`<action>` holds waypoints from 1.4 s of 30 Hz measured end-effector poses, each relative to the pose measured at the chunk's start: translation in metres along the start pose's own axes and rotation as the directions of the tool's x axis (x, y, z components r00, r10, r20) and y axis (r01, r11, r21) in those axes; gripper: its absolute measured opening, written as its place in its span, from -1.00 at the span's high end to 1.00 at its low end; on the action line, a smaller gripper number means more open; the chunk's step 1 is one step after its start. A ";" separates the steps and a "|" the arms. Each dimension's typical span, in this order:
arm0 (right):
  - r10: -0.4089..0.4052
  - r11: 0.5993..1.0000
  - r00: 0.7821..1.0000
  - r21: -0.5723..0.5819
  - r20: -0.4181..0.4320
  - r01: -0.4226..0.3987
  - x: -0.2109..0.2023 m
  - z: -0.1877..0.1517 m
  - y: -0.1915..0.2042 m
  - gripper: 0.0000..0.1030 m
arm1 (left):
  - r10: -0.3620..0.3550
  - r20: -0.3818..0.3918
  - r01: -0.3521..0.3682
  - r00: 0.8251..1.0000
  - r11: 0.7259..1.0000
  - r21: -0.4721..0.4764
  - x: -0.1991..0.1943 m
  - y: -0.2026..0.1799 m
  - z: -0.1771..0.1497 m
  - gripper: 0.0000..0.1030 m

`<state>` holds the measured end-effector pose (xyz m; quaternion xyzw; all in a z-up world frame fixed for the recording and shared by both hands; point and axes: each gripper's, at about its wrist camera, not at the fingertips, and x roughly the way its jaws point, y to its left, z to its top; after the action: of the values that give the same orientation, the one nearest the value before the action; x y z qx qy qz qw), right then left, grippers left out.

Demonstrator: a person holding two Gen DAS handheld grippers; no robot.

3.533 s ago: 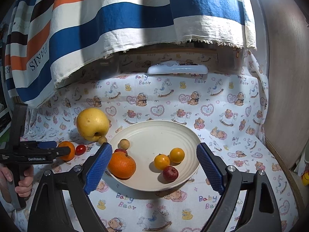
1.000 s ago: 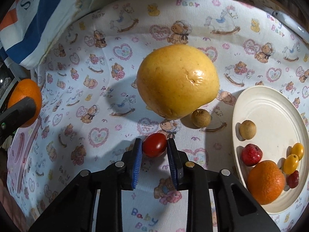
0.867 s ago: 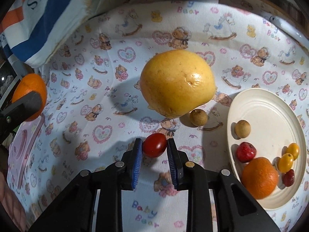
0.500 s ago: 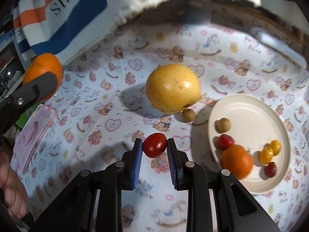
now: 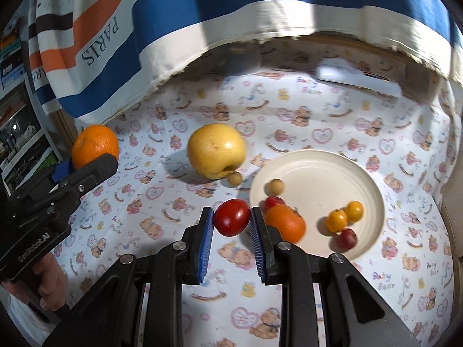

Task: Organize fruits
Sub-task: 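Carry the mandarin and cherry tomato over the plate with both tools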

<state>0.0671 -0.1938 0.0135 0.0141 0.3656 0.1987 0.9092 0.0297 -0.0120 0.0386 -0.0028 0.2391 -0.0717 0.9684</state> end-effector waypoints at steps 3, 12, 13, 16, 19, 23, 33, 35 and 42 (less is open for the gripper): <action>0.006 1.000 1.000 0.010 -0.001 -0.006 -0.005 -0.003 -0.009 0.48 | 0.000 -0.019 0.000 1.000 1.000 0.002 0.005 -0.002 -0.003 0.06; -0.059 0.995 0.998 0.086 0.038 0.055 -0.018 -0.004 -0.061 0.48 | 0.011 -0.068 -0.011 0.998 1.000 0.007 0.019 -0.007 -0.013 0.06; -0.071 0.993 0.997 0.098 0.039 0.067 -0.018 -0.005 -0.070 0.48 | 0.013 -0.075 -0.013 0.997 1.000 -0.001 0.021 -0.007 -0.013 0.06; -0.105 0.984 0.994 0.145 0.019 0.101 -0.015 -0.009 -0.096 0.48 | 0.005 -0.089 -0.005 0.996 1.000 -0.002 0.025 -0.007 -0.016 0.06; -0.121 0.975 0.993 0.185 -0.009 0.120 -0.005 -0.013 -0.116 0.48 | 0.012 -0.102 -0.011 0.995 1.000 0.007 0.030 -0.009 -0.019 0.06; -0.163 0.969 0.986 0.179 -0.043 0.169 0.012 -0.018 -0.128 0.48 | 0.009 -0.126 -0.008 0.992 1.000 0.011 0.037 -0.012 -0.023 0.06; -0.199 0.969 0.977 0.133 -0.077 0.208 0.026 -0.023 -0.136 0.48 | 0.015 -0.144 -0.010 0.990 0.999 0.040 0.042 -0.017 -0.029 0.06; -0.196 0.969 0.978 0.138 -0.076 0.205 0.026 -0.024 -0.135 0.48 | 0.011 -0.150 -0.003 0.989 0.999 0.052 0.043 -0.021 -0.030 0.06; -0.167 0.971 0.983 0.158 -0.077 0.178 0.024 -0.023 -0.141 0.48 | -0.053 -0.221 0.070 0.974 0.995 0.072 0.048 -0.046 -0.037 0.06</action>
<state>0.1164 -0.3172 -0.0433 0.0506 0.4089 0.0885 0.9069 0.0489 -0.0629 -0.0144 0.0364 0.3410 -0.1109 0.9328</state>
